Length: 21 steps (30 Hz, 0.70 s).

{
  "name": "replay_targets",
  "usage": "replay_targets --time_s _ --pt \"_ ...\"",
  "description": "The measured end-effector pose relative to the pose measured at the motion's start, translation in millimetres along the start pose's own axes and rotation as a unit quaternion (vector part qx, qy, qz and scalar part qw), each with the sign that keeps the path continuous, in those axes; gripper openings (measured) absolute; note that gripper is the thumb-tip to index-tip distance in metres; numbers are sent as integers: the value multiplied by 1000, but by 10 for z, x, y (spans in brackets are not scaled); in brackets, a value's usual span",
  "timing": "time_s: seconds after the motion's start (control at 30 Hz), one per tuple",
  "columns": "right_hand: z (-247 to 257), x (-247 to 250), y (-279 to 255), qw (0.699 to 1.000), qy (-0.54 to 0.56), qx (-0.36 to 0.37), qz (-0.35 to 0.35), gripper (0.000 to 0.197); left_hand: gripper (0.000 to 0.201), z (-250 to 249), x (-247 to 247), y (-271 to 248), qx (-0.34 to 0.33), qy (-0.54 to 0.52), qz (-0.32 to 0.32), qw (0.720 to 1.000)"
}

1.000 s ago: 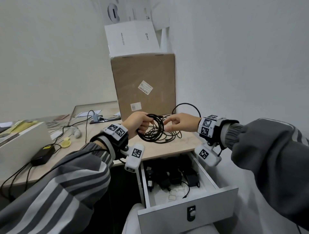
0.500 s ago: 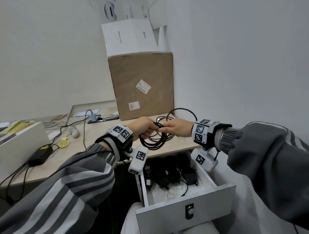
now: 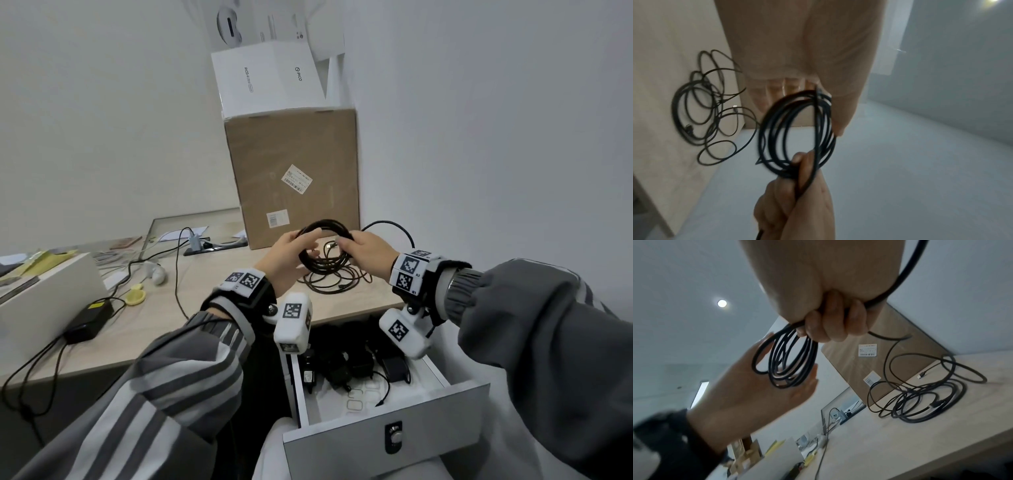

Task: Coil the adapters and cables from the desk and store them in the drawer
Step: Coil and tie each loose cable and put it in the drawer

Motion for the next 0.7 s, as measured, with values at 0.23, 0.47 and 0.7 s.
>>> replay_targets --time_s 0.23,0.47,0.7 --pt "-132 -60 37 993 -46 -57 -90 34 20 119 -94 1 32 -211 -132 968" --pt "-122 -139 -50 998 -18 -20 -52 42 30 -53 -110 6 57 -300 -81 949" --pt "31 -207 -240 994 -18 65 83 29 35 -183 126 58 13 -214 -126 969"
Point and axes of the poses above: each hand's wrist, its own y-axis towards the middle knuckle, its own x-axis out of the back of the hand, z = x × y, the point moved 9 cm from there along y, towards the middle knuckle, and after that the axes turned 14 degrees about -z, right-handed, at the moved point
